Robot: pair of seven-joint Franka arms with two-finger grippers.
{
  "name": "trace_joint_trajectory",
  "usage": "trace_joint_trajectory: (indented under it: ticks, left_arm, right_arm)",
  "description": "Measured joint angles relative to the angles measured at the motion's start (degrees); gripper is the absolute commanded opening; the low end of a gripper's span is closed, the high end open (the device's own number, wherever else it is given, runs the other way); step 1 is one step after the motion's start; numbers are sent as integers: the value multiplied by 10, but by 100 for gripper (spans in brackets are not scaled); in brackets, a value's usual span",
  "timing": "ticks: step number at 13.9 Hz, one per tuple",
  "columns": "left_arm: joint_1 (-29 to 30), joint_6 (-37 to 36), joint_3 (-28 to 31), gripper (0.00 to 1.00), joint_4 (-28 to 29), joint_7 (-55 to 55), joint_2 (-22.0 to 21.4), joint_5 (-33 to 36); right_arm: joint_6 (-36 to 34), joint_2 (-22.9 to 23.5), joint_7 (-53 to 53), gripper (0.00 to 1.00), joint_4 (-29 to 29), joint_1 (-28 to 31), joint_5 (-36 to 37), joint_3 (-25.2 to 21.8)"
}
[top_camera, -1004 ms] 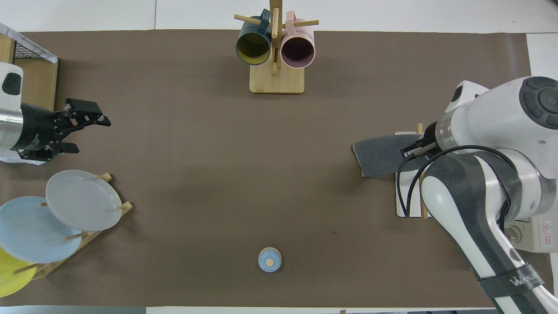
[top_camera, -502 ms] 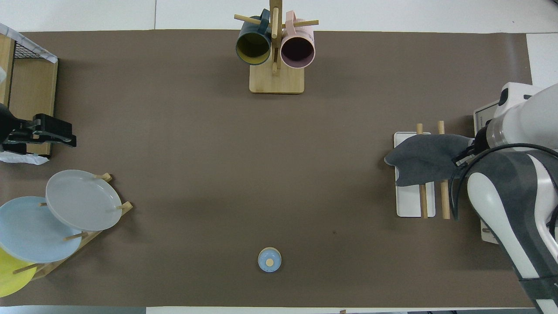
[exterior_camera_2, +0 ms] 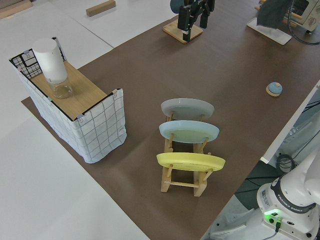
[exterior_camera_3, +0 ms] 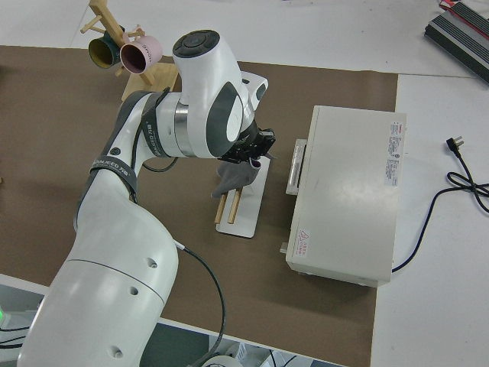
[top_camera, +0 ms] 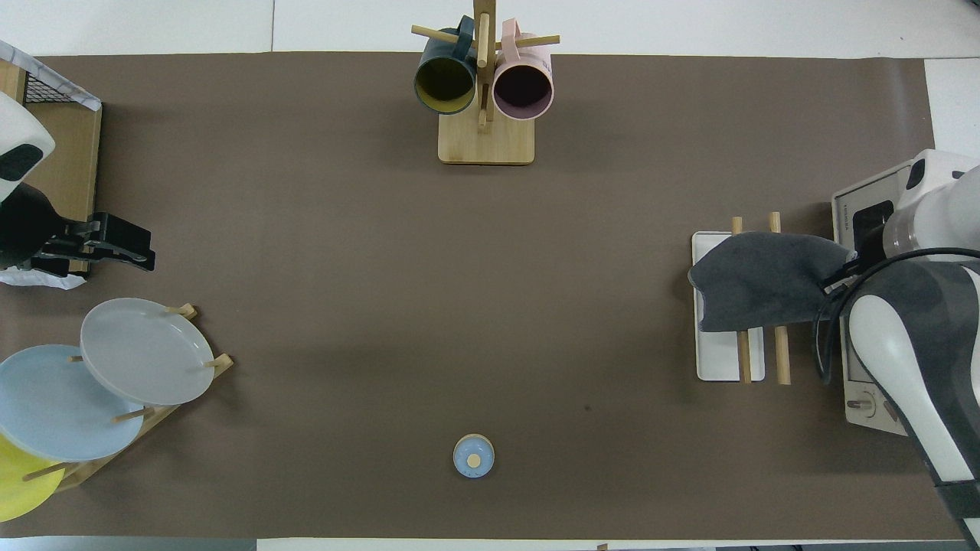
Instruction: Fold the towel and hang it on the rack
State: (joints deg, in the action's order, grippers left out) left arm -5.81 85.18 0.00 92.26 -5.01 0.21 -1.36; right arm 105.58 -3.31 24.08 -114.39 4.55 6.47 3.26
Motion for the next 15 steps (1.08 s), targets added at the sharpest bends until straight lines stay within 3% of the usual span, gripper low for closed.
trace_joint_trajectory:
  ticks: [2,8,15]
  left_arm:
    - [0,2,1,100,-8,2,6,0]
    - [1,3,1,100,-19,2,1,1]
    - [1,3,1,100,-18,2,1,1]
  right_arm:
    - [0,0,0,100,0,0,0,0]
    - [-7,-4,0,100,6,0,0,0]
    - [-70,-13,-3,100,80,-4,-9,4]
